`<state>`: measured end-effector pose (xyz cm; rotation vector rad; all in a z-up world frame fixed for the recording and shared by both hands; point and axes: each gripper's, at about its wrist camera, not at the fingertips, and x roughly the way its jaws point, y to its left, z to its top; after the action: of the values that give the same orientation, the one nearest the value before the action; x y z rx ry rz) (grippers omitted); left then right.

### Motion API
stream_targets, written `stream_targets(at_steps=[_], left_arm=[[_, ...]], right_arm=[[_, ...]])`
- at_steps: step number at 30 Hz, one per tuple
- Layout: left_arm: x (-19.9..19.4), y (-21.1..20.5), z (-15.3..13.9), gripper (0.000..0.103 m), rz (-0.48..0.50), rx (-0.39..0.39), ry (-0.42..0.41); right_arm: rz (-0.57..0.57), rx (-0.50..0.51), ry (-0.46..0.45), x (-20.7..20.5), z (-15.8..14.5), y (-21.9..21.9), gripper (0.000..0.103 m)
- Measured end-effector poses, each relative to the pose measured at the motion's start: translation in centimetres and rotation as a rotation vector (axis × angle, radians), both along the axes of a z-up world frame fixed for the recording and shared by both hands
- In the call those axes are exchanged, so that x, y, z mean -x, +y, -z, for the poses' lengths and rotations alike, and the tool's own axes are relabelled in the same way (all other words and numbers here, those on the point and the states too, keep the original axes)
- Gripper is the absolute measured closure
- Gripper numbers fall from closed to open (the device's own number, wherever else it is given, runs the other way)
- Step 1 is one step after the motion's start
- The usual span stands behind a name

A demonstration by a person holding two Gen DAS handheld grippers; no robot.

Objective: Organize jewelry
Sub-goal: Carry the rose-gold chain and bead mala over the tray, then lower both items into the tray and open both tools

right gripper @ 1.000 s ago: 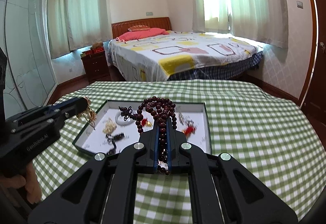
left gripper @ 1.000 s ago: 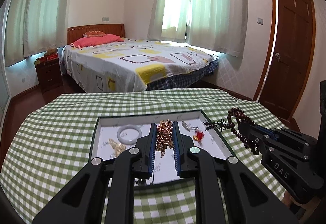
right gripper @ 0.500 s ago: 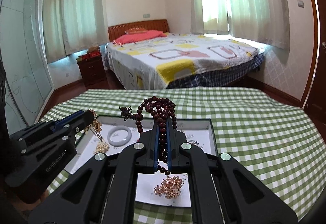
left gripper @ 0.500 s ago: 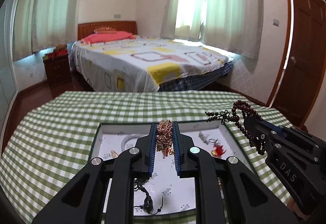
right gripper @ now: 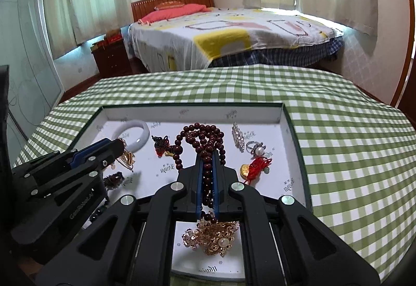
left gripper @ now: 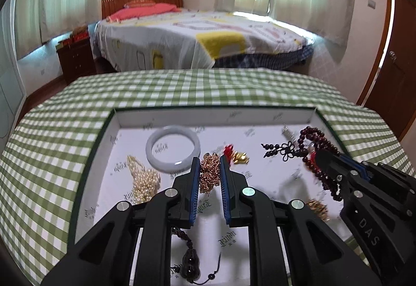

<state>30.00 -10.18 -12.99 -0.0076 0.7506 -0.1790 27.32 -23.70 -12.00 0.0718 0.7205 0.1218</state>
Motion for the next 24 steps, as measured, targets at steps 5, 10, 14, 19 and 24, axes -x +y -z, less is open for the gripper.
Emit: stream_targets(at_steps=[5, 10, 14, 19, 24], left_arm=[[-0.3, 0.1, 1.2, 0.087, -0.01, -0.003, 0.051], [-0.2, 0.2, 1.6, 0.087, -0.011, -0.001, 0.07], [-0.3, 0.4, 1.6, 0.087, -0.018, 0.008, 0.072], [-0.7, 0.2, 1.3, 0.087, -0.016, 0.009, 0.066], [-0.8, -0.5, 1.5, 0.087, 0.019, 0.003, 0.069]], right_arm=[[-0.004, 0.002, 0.031, -0.5, 0.8, 0.3, 0.096], [-0.006, 0.003, 0.054, -0.7, 1.5, 0.5, 0.096], [-0.013, 0.007, 0.068, -0.9, 1.9, 0.8, 0.096], [-0.016, 0.012, 0.08, -1.3, 2.2, 1.1, 0.096], [-0.022, 0.019, 0.102, -1.7, 2.4, 1.2, 0.096]])
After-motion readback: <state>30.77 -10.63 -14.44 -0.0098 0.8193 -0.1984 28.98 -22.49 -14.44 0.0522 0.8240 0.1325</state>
